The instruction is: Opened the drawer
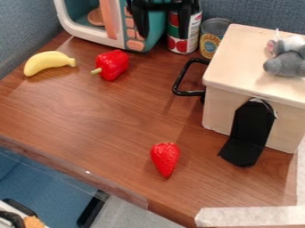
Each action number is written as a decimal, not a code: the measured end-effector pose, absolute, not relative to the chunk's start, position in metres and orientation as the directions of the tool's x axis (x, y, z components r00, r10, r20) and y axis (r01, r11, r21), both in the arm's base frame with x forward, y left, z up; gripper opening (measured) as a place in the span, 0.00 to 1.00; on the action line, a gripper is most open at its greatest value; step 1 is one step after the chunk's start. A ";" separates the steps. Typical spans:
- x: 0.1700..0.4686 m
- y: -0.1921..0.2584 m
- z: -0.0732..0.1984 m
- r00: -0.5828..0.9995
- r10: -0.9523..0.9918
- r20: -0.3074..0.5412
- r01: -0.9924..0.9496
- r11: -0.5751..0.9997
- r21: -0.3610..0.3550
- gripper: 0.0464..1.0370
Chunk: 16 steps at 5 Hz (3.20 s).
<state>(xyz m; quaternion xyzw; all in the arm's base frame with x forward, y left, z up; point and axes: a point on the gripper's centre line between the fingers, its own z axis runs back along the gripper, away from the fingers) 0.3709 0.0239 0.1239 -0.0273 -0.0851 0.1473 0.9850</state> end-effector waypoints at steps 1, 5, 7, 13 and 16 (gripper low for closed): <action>0.370 0.021 0.091 0.956 0.273 0.108 -0.253 0.953 -0.166 0.96; 0.381 0.021 0.029 0.953 0.304 -0.009 -0.300 0.936 -0.185 0.65; 0.379 0.033 0.032 0.949 0.315 0.010 -0.310 0.939 -0.150 0.16; 0.371 0.086 0.037 0.921 0.390 0.003 -0.385 0.911 -0.147 0.12; 0.367 0.114 0.043 0.902 0.431 0.004 -0.426 0.893 -0.141 0.12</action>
